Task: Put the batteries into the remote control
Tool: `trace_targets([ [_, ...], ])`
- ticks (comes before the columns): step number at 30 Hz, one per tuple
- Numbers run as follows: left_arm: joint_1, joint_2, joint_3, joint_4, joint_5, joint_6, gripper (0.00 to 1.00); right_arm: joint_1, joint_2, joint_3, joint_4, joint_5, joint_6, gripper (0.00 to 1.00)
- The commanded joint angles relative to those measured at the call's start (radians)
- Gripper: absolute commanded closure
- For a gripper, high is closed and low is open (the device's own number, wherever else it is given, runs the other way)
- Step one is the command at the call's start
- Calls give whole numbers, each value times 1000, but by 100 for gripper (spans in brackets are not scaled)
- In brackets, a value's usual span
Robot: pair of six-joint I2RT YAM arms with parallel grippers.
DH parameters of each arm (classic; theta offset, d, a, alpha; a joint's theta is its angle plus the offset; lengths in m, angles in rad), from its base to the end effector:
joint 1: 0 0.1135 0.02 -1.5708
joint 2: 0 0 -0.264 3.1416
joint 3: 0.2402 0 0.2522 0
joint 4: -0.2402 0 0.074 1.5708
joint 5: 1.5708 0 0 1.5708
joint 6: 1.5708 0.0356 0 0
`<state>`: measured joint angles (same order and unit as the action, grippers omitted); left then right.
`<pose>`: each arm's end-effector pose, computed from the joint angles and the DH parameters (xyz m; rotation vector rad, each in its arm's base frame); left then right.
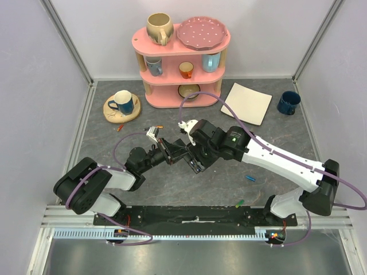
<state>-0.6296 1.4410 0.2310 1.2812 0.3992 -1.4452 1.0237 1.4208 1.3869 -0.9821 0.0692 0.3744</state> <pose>0.1818 -0.1495 0.1749 -0.3589 1.8277 -1.8703 0.1504 0.2422 0.3331 -0.8184 2.5134 0.4143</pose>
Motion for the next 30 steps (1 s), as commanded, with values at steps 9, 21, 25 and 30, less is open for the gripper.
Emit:
trace_targets([
  [9, -10, -25, 28, -5, -30, -7, 98, 29, 47, 63, -1, 35, 9, 68],
  [21, -10, -25, 31, -14, -30, -9, 98, 39, 53, 49, 3, 30, 11, 68],
  [25, -12, -33, 31, -17, -37, -9, 98, 41, 52, 35, 8, 34, 15, 67],
  [30, -13, -50, 33, -39, -52, 2, 98, 42, 49, 27, 17, 34, 26, 67],
])
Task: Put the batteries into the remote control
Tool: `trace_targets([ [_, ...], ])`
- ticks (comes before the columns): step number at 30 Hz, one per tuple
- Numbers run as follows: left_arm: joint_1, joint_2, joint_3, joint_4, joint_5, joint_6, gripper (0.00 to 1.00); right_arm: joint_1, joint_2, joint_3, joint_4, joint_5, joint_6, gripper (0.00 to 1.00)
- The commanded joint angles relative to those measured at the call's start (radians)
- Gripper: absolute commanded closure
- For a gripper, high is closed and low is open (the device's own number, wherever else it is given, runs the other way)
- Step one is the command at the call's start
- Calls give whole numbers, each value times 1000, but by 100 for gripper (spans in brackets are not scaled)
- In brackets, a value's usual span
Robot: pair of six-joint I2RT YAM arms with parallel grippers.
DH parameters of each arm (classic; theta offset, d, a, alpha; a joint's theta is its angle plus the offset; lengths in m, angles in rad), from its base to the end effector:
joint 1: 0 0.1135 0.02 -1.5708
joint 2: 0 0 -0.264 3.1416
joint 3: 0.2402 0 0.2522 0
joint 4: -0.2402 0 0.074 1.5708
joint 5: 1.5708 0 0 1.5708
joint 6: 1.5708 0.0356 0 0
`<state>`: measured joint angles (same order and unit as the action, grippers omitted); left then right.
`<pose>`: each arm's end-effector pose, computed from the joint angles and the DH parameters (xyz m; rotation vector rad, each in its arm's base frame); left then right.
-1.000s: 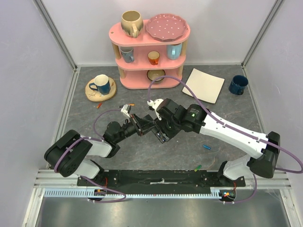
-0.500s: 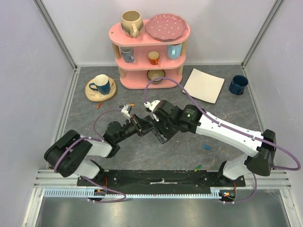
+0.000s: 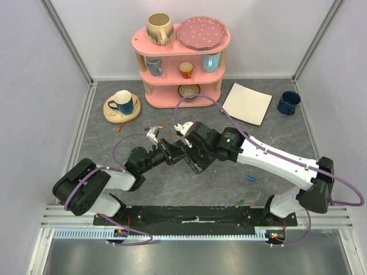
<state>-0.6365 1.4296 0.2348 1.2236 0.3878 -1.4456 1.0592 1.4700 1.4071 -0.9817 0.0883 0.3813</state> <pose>0.1814 -0.1508 0.1721 -0.3889 1.8695 -1.8481 0.1480 0.2571 0.3260 -0.8556 2.5222 0.3847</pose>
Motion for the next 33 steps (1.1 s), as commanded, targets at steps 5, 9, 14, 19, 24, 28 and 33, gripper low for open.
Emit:
trace_targets([
  [5, -8, -51, 26, 16, -55, 8, 98, 7, 0, -8, 29, 18, 31, 67],
  [9, -11, -55, 23, 16, -63, 10, 98, 7, 6, -11, 41, 14, 37, 67],
  [14, -12, -61, 18, 17, -67, 11, 98, 7, 10, -19, 49, 14, 41, 67],
  [19, -15, -63, 18, 24, -64, 5, 98, 7, 18, -23, 52, 14, 41, 67],
  [24, -15, -70, 15, 28, -60, 4, 98, 7, 19, -36, 52, 25, 41, 67],
  [28, -15, -72, 11, 43, -58, -2, 98, 7, 18, -43, 52, 28, 41, 67],
  [33, -15, -72, 3, 66, -53, -12, 98, 7, 12, -56, 51, 42, 39, 66],
])
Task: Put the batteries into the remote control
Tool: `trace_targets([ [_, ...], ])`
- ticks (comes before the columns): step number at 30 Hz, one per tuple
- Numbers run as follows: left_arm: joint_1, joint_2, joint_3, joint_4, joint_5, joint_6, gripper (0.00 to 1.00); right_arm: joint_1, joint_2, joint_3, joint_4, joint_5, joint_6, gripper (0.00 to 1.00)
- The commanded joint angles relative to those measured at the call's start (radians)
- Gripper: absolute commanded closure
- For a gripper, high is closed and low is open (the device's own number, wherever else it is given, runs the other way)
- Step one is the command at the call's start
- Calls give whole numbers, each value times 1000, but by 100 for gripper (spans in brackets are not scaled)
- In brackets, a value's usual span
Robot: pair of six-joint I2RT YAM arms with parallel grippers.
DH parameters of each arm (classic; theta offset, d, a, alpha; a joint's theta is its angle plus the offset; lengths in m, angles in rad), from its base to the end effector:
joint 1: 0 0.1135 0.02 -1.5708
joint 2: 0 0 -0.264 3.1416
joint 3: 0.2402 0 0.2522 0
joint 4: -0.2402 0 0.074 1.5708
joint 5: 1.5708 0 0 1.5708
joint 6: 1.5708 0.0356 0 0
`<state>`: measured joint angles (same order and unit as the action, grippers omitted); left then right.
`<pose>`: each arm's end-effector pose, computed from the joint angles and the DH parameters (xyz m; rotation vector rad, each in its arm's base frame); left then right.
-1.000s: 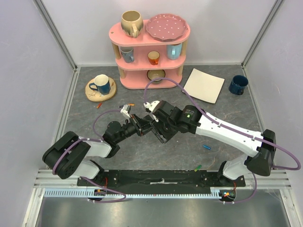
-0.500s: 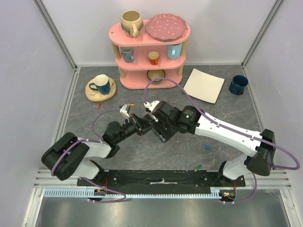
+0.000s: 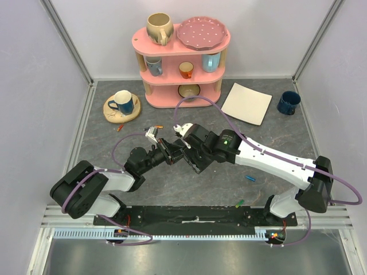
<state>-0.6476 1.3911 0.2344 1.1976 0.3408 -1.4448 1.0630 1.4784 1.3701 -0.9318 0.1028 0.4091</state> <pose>0.1793 -0.1505 0.1775 -0.4133 1.8375 -1.8314 0.1496 0.2613 0.3152 -0.8175 2.5263 0.3832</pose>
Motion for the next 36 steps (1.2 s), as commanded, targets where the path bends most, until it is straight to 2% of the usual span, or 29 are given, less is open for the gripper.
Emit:
trace_targets([
  [1, -4, -35, 2, 100, -6, -17, 98, 3, 5, -22, 2, 32, 11, 67],
  [26, -6, -18, 11, 174, 90, -57, 98, 5, -12, -36, -22, 83, -32, 66],
  [36, -6, -15, 19, 71, 73, -40, 98, 3, -27, -13, -15, 32, -32, 66],
])
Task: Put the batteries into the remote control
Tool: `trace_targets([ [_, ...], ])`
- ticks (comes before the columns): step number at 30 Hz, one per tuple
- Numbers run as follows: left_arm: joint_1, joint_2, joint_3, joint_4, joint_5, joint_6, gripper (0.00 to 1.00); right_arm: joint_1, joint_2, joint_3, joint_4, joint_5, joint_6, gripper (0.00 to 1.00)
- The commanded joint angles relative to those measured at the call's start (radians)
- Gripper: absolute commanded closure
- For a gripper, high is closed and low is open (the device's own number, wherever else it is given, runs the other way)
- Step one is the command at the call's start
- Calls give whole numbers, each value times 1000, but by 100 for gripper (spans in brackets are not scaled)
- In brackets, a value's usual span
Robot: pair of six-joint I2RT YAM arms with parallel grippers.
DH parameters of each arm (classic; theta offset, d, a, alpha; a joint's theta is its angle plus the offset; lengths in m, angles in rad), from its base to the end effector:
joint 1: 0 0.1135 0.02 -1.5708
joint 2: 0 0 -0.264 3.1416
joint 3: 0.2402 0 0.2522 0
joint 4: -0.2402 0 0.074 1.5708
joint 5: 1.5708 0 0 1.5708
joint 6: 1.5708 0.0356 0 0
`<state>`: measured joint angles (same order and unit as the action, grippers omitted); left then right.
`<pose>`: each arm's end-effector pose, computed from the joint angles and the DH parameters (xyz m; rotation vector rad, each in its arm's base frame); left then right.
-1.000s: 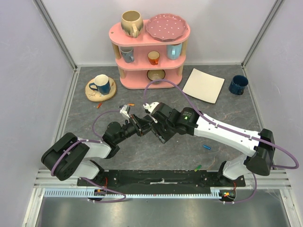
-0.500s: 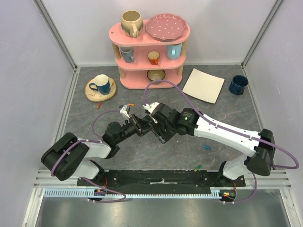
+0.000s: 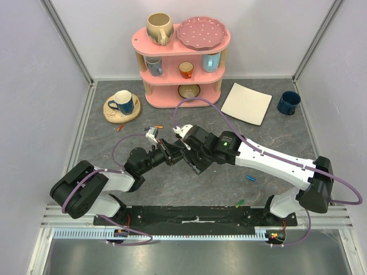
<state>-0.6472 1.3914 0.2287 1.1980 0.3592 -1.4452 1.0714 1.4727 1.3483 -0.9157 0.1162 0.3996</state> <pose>0.1779 -0.1501 0.1760 -0.4009 1.8530 -1.8401 0.1473 0.2614 0.3111 -0.8333 2.5138 0.3686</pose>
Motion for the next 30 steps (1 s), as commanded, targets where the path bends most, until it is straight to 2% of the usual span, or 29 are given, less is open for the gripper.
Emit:
trace_targets([
  [1, -6, -15, 24, 57, 50, -37, 98, -5, -25, 14, -31, 13, -19, 66],
  [13, -6, -26, 24, -3, 23, -17, 98, -5, -41, 28, -28, -15, -12, 66],
  [27, -8, -20, 41, 120, 102, -55, 98, -8, -20, -11, -28, 3, -24, 66],
  [30, -8, -31, 46, 100, 104, -46, 98, -8, -25, 3, -26, -4, -24, 66],
])
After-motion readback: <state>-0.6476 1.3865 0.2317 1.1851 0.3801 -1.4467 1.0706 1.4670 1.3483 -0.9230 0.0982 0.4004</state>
